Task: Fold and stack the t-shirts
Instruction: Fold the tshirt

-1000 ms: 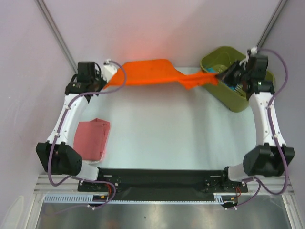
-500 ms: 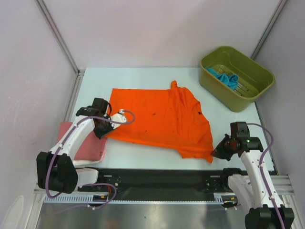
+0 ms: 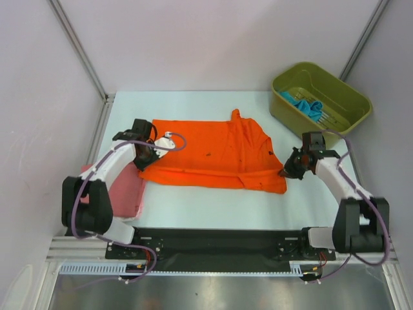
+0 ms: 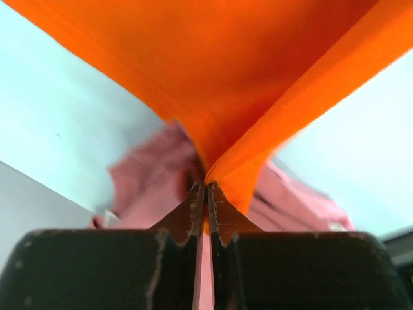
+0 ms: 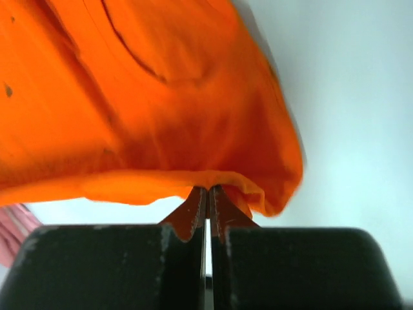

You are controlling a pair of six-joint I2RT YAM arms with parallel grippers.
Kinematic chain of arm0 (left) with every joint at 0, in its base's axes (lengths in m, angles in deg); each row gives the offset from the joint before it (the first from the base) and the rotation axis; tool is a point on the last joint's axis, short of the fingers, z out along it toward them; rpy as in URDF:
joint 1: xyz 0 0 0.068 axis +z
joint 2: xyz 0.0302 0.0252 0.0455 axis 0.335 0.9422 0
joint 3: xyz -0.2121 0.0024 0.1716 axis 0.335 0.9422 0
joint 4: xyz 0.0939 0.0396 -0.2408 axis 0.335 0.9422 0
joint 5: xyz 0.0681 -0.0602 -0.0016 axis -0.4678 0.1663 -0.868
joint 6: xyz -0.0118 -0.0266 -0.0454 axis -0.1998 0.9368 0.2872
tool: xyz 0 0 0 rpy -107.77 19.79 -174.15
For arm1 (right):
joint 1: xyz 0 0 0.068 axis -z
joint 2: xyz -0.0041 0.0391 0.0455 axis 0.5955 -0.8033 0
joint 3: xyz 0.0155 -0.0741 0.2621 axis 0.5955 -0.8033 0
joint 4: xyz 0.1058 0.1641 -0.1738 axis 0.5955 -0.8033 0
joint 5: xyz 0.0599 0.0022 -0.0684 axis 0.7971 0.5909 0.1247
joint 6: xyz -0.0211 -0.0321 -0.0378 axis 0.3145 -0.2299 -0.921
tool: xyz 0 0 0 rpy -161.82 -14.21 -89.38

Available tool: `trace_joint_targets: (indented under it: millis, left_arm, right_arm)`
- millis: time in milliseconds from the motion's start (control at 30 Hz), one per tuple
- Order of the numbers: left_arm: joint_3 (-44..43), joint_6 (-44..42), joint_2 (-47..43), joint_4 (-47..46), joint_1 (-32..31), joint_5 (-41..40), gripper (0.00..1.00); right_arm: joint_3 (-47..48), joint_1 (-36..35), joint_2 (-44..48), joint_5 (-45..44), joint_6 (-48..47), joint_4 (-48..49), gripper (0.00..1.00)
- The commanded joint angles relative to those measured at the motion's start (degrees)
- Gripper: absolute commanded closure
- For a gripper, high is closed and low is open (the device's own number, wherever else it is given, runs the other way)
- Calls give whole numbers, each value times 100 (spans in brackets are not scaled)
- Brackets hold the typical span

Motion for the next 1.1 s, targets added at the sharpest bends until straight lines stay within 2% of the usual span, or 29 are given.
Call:
trace_joint_targets:
  millis: [0,100,333,367,400,433,467,500,600,633,700,800,833,933,1067]
  left_arm:
    - [-375,334,466,-677,38,-225,92]
    - [-542,361,764,-897,73,-392,90]
    - [-815,422,1327,-1038,143,-630,87]
    - [-833,431,1372,-1047,143,-630,85]
    - [-859,474,1398,-1038,143,-630,80]
    - [-929,492,1451,-1021,143,-639,73]
    - [-973,536,1451,-1012,143,-665,54]
    - [-1008,623,1434,-1012,143,-761,48]
    - [-1166,721,1040,-1134,143,-762,40]
    - [-1167,730,873,-1187,143,-736,36]
    - [-1106,669,363,-1328,82,-639,34]
    - [-667,414,-217,-1206,-207,-201,36]
    - [-283,292,-349,-1153,-339,-104,37]
    - [395,-17,-535,-1100,-866,-260,42]
    - [810,61,-483,-1222,-1235,-173,42]
  right_arm:
    - [427,-17,-721,85,-668,1247,100]
    - [787,-35,-1389,-47,-853,1424,100]
    - [1438,-43,-2242,-161,-1328,1469,100]
    - [1569,-43,-2321,-126,-1363,1443,100]
    - [1649,-61,-2400,-56,-1381,1312,89]
    - [1736,-87,-2523,-82,-1407,1206,74]
    - [1816,-105,-2550,-195,-1408,1049,63]
    - [1973,-114,-2533,-623,-1373,734,49]
    - [2001,-79,-2130,-1292,-1127,258,42]
    - [1957,-70,-1867,-1417,-1048,134,42]
    - [1826,-61,-1637,-1689,-759,-190,42]
    - [1247,-61,-1189,-1454,-416,-289,43]
    - [958,-61,-1110,-1392,-336,-271,43]
    - [596,-79,-960,-952,-169,0,44]
    - [270,-78,-1126,-637,-125,369,44]
